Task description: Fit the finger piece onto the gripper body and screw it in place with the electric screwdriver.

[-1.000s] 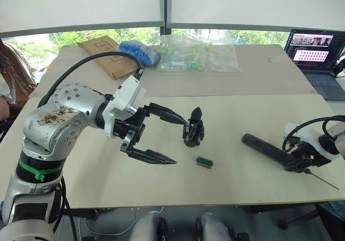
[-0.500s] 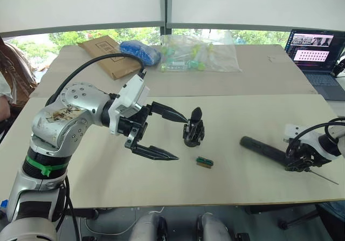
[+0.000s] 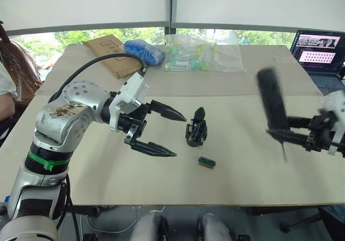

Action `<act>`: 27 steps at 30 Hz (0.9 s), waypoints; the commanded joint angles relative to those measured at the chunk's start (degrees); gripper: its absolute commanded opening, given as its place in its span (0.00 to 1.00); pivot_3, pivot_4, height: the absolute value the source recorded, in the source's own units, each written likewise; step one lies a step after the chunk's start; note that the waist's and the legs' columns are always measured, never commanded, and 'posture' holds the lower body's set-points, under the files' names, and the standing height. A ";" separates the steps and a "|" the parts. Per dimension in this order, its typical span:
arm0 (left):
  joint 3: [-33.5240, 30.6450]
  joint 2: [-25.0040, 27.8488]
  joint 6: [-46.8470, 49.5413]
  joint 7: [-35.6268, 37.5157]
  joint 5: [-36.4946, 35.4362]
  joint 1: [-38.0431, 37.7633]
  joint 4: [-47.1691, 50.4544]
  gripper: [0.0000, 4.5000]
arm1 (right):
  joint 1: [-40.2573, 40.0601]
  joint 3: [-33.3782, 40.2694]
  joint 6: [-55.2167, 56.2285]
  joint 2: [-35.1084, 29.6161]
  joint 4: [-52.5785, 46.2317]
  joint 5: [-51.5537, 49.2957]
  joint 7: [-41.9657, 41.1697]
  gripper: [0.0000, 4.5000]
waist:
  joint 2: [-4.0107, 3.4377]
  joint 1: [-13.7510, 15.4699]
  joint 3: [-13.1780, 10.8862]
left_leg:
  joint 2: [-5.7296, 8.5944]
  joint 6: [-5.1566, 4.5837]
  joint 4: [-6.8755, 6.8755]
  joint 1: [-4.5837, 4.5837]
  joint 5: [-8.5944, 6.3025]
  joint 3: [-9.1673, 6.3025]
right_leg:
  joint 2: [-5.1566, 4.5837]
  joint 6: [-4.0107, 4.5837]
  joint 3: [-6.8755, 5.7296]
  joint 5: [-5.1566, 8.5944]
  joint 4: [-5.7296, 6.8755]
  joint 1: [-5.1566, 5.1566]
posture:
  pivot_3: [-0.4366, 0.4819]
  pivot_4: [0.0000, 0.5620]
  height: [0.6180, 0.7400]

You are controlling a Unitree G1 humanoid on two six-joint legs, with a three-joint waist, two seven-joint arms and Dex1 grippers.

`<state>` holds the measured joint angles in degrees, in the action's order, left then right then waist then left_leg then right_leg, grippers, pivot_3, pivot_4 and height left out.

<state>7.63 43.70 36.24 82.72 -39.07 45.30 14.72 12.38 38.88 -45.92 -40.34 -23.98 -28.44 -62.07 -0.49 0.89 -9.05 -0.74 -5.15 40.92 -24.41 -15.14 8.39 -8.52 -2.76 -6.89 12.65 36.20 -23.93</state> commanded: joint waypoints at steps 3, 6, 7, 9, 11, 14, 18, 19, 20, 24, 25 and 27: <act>-0.22 1.03 0.78 0.65 0.00 0.25 0.12 1.00 | -0.11 8.23 -2.71 10.39 -14.04 -13.37 17.89 0.42 | 0.00 -0.03 0.00 | 0.03 0.00 -0.04 -0.01 0.00 0.00 | -0.01 0.00 -0.01 0.00 -0.02 -0.01 | 0.48 0.27 0.93; 1.14 0.60 0.53 1.06 0.64 -1.83 0.00 1.00 | -4.33 2.47 -1.61 16.30 -23.22 -17.80 23.97 0.42 | 0.01 -0.20 0.02 | 0.03 0.00 -0.08 0.01 0.00 0.01 | 0.03 0.00 0.00 0.00 -0.02 -0.02 | 0.48 0.27 0.93; 1.91 0.45 -0.06 1.57 1.18 -2.81 0.14 1.00 | -5.76 -0.15 -0.95 17.31 -26.17 -19.11 24.76 0.42 | -0.03 -0.31 0.03 | 0.00 0.02 -0.12 0.04 0.01 0.01 | 0.07 0.02 0.00 0.01 -0.03 -0.01 | 0.48 0.27 0.93; 3.37 -0.13 -4.08 2.50 3.70 -4.99 -0.02 1.00 | -6.34 -3.17 -0.10 17.41 -28.75 -21.81 26.03 0.42 | -0.08 -0.73 0.03 | 0.02 0.07 -0.20 0.05 0.04 0.07 | 0.08 0.06 0.09 0.04 0.04 -0.11 | 0.48 0.27 0.93; 4.61 -0.76 -8.06 3.35 6.16 -6.82 -0.91 1.00 | -6.26 -5.32 0.82 16.77 -29.38 -23.53 27.58 0.42 | -0.07 -0.97 0.02 | 0.02 0.08 -0.17 0.04 0.05 0.13 | 0.10 0.06 0.14 0.03 0.08 -0.14 | 0.48 0.27 0.93; 6.68 -1.86 -12.94 4.33 9.21 -10.02 -2.56 1.00 | -7.71 -9.90 3.32 15.96 -31.10 -22.73 27.78 0.42 | -0.04 -0.76 0.04 | 0.01 0.08 -0.17 0.08 0.04 0.12 | 0.10 0.07 0.12 0.03 0.03 -0.09 | 0.48 0.27 0.93; 7.94 -3.40 -17.25 4.19 11.99 -13.05 -4.12 1.00 | -8.48 -13.41 6.49 15.69 -30.61 -21.14 30.17 0.42 | -0.03 -0.44 0.04 | 0.02 0.06 -0.18 0.03 0.04 0.09 | 0.09 0.08 0.10 0.03 -0.02 -0.11 | 0.48 0.27 0.93; 8.20 -4.64 -18.93 3.37 12.96 -13.70 -5.64 1.00 | -9.44 -14.43 7.85 15.90 -30.46 -19.52 29.99 0.42 | -0.01 -0.38 0.03 | 0.02 0.06 -0.17 0.03 0.04 0.09 | 0.09 0.08 0.10 0.02 -0.01 -0.12 | 0.48 0.27 0.93; 8.37 -5.98 -20.47 2.30 13.85 -14.32 -7.25 1.00 | -10.77 -15.35 9.21 16.29 -30.32 -17.73 29.76 0.42 | 0.02 -0.28 0.02 | 0.02 0.06 -0.15 0.00 0.04 0.09 | 0.09 0.08 0.10 0.02 0.00 -0.13 | 0.48 0.27 0.93; 8.96 -10.96 -27.30 -0.23 17.70 -15.08 -14.93 1.00 | -16.54 -16.76 15.30 17.38 -28.24 -12.66 29.11 0.42 | 0.08 -0.08 0.08 | 0.02 0.05 -0.13 0.01 0.03 0.06 | 0.09 0.09 0.06 0.01 -0.02 -0.09 | 0.48 0.27 0.93; 9.06 -11.87 -28.56 -0.23 18.29 -15.03 -16.44 1.00 | -17.43 -17.05 16.64 17.52 -27.53 -11.96 29.01 0.42 | 0.09 -0.18 0.08 | 0.03 0.05 -0.13 0.00 0.03 0.07 | 0.09 0.09 0.07 0.01 -0.01 -0.10 | 0.48 0.27 0.93; 9.10 -13.10 -29.92 0.01 18.92 -14.85 -18.52 1.00 | -18.57 -17.88 18.85 17.71 -26.44 -10.85 28.77 0.42 | 0.09 -0.27 0.08 | 0.02 0.04 -0.10 -0.01 0.03 0.09 | 0.09 0.09 0.07 0.00 0.01 -0.12 | 0.48 0.27 0.93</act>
<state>17.08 31.16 8.58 82.70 -20.42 29.82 -3.06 -6.32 20.94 -31.92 -22.89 -49.17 -39.81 -32.56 -0.40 0.62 -8.97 -0.72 -5.11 40.81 -24.42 -15.11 8.47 -8.43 -2.67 -6.81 12.66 36.22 -24.06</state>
